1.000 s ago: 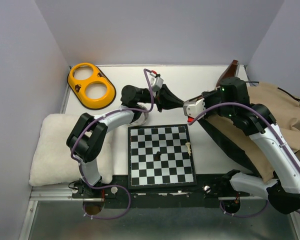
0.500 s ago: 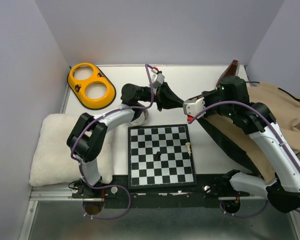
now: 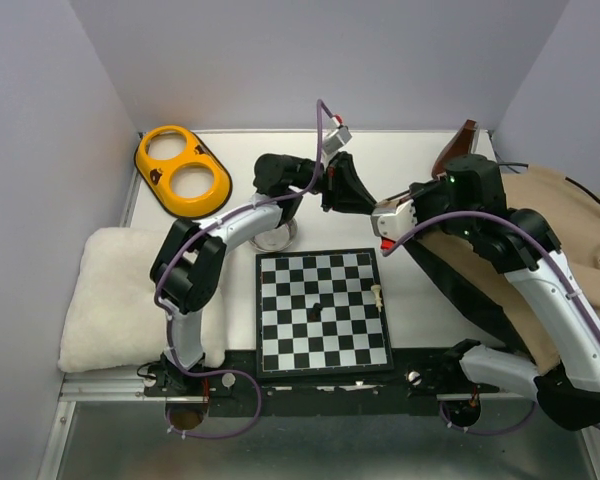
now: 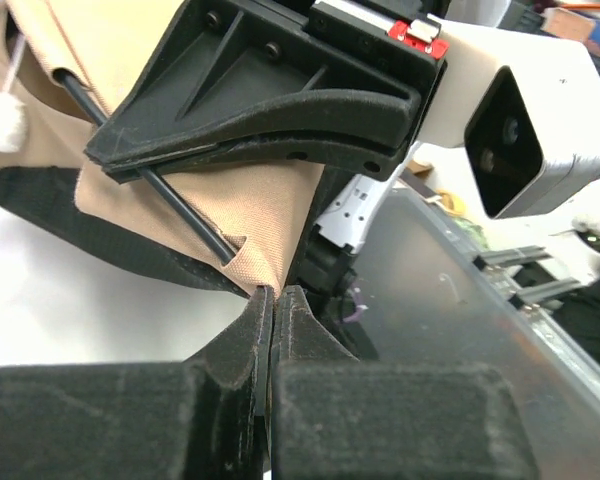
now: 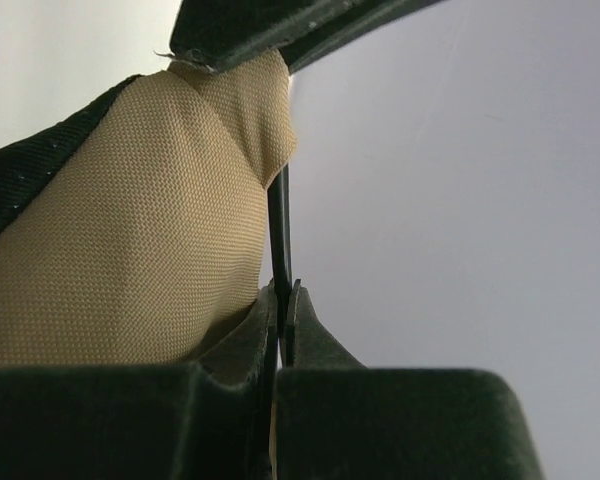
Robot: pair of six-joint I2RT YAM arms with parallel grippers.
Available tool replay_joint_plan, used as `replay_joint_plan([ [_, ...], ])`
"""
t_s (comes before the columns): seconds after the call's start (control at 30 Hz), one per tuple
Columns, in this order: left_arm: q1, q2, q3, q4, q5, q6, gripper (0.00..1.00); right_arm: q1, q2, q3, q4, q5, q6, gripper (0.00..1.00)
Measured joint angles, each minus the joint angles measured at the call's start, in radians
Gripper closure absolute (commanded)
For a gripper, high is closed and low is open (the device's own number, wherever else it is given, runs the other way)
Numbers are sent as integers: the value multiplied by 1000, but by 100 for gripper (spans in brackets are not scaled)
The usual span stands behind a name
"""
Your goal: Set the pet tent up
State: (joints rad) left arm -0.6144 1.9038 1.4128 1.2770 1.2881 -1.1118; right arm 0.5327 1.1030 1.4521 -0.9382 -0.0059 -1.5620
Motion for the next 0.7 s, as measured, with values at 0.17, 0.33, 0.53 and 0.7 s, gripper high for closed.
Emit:
replay_joint_plan([
  [0.17, -24, 56, 102, 3, 54, -181, 100, -2, -25, 0, -36, -2, -37, 99],
  [0.33, -42, 114, 190, 9, 109, -359, 95, -7, -55, -4, -73, -21, -87, 99],
  [0.53, -58, 157, 268, 23, 161, -522, 91, -18, -80, -4, -102, -68, -124, 99],
  [0.7, -64, 195, 311, 39, 180, -642, 82, -26, -85, -4, -116, -85, -134, 99],
])
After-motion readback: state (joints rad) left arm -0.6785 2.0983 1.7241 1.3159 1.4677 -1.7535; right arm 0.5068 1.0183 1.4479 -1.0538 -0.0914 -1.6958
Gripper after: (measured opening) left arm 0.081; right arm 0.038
